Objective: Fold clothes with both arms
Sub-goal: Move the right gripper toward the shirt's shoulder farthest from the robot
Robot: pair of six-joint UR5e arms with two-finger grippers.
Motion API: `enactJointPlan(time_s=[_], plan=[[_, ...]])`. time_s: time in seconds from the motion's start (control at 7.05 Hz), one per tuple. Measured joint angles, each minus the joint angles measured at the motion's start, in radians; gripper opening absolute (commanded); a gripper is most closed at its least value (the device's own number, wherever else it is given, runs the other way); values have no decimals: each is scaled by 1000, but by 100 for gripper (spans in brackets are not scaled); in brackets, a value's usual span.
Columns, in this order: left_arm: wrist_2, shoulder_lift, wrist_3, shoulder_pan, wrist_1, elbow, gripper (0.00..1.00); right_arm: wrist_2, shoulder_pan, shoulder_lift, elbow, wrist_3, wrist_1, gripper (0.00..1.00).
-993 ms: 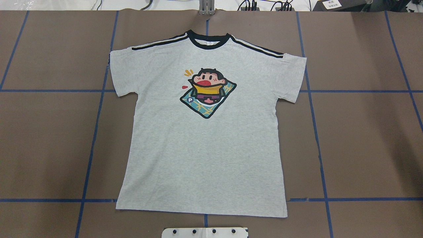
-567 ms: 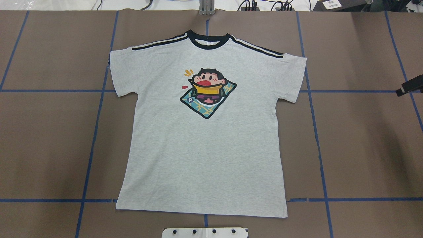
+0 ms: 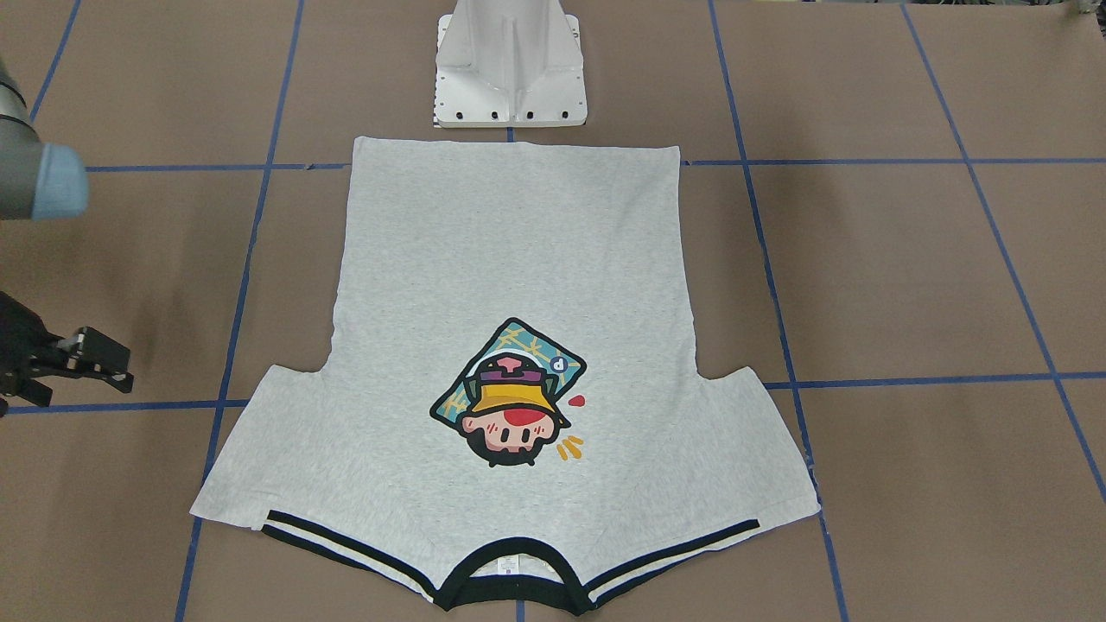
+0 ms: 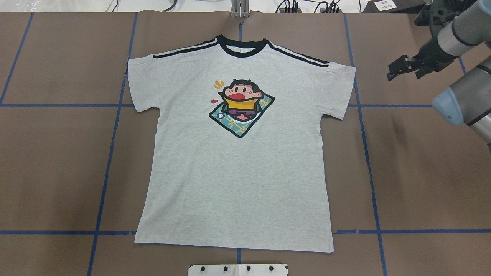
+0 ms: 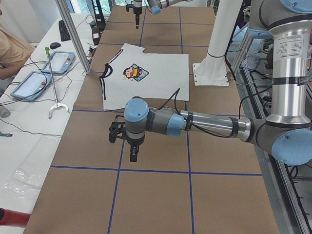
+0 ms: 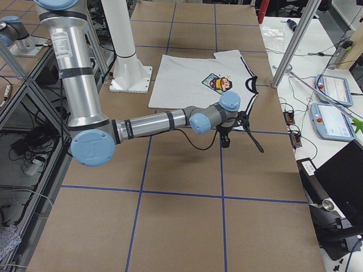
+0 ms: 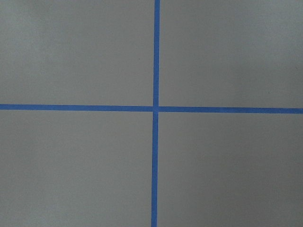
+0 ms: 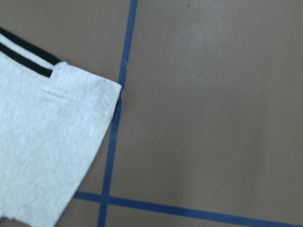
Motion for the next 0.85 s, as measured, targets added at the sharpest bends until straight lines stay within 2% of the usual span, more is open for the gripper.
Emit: enactJointPlan(time_s=[0.14, 0.28, 0.43, 0.57, 0.85], plan=[[-20, 0, 0, 0, -19, -1, 100, -105, -54, 42, -56, 145, 105, 99], [-30, 1, 1, 0, -29, -1, 100, -183, -91, 69, -151, 285, 280, 99], [-35, 1, 1, 0, -37, -2, 100, -226, -110, 94, -247, 390, 423, 97], [-42, 2, 2, 0, -54, -1, 100, -262, -125, 119, -316, 469, 498, 93], [-55, 10, 3, 0, -89, 2, 100, -320, -142, 159, -396, 535, 534, 87]])
